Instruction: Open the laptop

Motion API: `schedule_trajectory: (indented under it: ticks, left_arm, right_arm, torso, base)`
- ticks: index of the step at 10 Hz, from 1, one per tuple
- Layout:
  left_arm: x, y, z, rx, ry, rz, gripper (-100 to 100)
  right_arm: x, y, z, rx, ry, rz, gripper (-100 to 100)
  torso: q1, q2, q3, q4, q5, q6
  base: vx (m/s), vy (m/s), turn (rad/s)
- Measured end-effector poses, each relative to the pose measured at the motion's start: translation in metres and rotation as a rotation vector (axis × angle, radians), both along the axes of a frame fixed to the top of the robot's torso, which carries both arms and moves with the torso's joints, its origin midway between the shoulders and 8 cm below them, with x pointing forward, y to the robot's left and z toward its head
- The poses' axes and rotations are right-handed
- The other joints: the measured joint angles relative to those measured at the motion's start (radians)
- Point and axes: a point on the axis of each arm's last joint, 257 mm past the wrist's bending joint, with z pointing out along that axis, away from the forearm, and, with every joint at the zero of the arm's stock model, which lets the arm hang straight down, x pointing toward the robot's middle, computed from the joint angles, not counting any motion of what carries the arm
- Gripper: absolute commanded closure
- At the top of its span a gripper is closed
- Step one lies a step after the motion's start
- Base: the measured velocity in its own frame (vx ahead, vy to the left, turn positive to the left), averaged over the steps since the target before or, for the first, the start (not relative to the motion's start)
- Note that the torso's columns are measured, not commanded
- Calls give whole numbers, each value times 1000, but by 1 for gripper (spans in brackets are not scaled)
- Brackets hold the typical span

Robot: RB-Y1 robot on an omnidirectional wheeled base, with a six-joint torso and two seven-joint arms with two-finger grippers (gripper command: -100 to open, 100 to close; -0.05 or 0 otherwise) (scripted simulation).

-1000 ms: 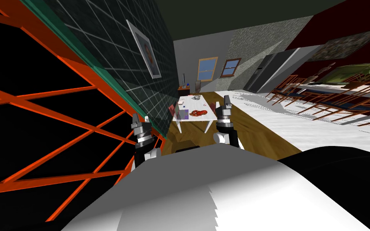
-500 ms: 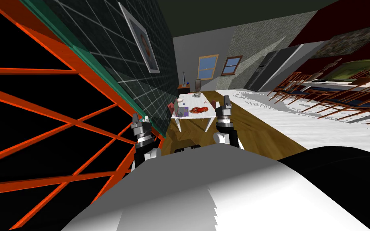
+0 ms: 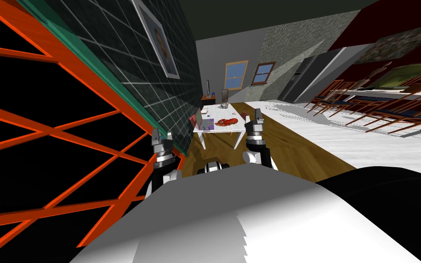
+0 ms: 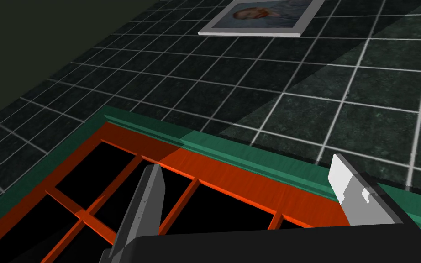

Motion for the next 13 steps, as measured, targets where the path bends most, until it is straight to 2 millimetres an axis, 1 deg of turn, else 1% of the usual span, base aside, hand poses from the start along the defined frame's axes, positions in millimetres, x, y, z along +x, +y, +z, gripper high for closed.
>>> schedule_trajectory:
  ticks: [3, 5, 8, 13]
  left_arm:
    - [7, -8, -8, 65, 48, -25, -100]
    - [13, -10, -18, 101, 97, -30, -100]
    - [21, -12, -28, 123, 151, -24, -100]
    - [30, -11, -46, 141, 229, -8, -100]
  right_arm:
    - [0, 0, 0, 0, 0, 0, 0]
    - [0, 0, 0, 0, 0, 0, 0]
    - [0, 0, 0, 0, 0, 0, 0]
    - [0, 0, 0, 0, 0, 0, 0]
  torso:
    - [0, 2, 0, 1, 0, 0]
    - [-1, 1, -1, 1, 0, 0]
    - [1, 4, 1, 2, 0, 0]
    - [0, 3, 0, 2, 0, 0]
  base:
    - [89, -16, -56]
    - [123, -27, -63]
    - [92, -7, -51]
    - [77, -6, -47]
